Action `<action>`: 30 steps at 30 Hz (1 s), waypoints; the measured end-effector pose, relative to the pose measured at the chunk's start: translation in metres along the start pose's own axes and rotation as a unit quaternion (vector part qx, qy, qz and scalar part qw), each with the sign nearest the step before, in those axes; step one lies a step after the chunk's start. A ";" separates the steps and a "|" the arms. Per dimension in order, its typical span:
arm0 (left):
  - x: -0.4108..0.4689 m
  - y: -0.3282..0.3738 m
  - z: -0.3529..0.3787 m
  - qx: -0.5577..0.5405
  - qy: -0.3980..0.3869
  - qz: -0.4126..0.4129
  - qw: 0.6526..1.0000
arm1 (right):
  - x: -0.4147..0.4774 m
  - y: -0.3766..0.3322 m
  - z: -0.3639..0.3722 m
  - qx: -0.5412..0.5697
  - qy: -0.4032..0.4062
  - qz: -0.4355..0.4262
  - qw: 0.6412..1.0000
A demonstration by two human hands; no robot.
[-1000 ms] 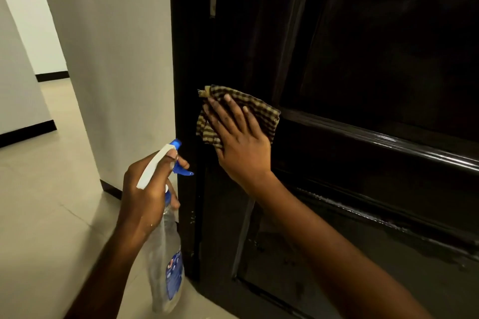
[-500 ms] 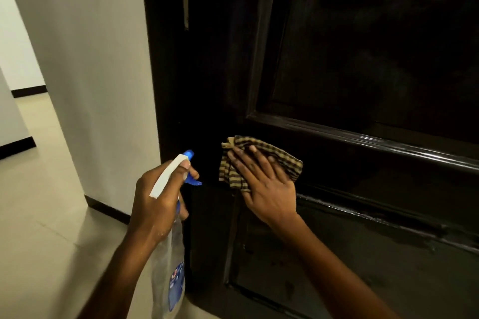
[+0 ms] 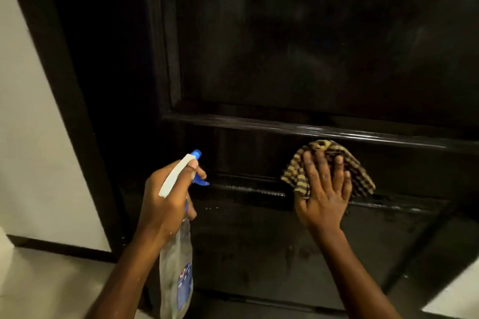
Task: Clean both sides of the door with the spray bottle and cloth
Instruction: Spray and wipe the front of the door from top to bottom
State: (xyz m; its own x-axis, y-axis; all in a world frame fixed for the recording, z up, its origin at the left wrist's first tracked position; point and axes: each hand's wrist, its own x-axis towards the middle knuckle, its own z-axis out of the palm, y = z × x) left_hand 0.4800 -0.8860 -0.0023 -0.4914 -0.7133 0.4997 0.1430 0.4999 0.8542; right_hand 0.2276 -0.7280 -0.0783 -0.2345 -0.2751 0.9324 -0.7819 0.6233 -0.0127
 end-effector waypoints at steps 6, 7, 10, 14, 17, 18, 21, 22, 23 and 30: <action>0.002 0.009 0.040 -0.015 -0.043 0.002 0.999 | 0.038 -0.043 -0.012 0.165 0.096 0.389 0.901; 0.002 0.011 0.047 -0.019 -0.052 0.003 0.998 | 0.039 -0.053 -0.011 0.156 0.077 0.350 0.920; 0.003 0.017 0.067 -0.037 -0.070 0.001 0.997 | 0.017 -0.037 -0.004 0.078 0.011 0.152 0.985; 0.006 0.027 0.097 -0.057 -0.099 0.010 0.993 | 0.005 0.028 -0.013 0.043 0.015 0.139 0.989; 0.005 0.033 0.120 -0.062 -0.121 0.020 0.991 | 0.008 0.077 -0.027 0.076 0.055 0.235 0.968; 0.005 0.035 0.128 -0.063 -0.130 0.020 0.989 | 0.010 0.093 -0.031 0.083 0.072 0.261 0.959; 0.003 0.043 0.145 -0.074 -0.151 0.024 0.985 | 0.017 0.136 -0.046 0.096 0.120 0.345 0.926; 0.001 0.045 0.149 -0.078 -0.156 0.024 0.984 | 0.019 0.148 -0.051 0.099 0.138 0.375 0.911; 0.000 0.047 0.152 -0.080 -0.160 0.024 0.984 | 0.020 0.160 -0.055 0.106 0.155 0.409 0.893; -0.016 0.050 0.153 -0.082 -0.170 0.018 0.982 | 0.023 0.170 -0.061 0.147 0.215 0.536 0.803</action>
State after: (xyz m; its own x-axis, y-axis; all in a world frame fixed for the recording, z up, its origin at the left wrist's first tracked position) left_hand 0.3637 -0.7748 0.0110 -0.7372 -0.4777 0.4779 0.2886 0.4169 0.8619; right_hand 0.1240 -0.5836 -0.0368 -0.6920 0.6226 0.3654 -0.3809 0.1150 -0.9174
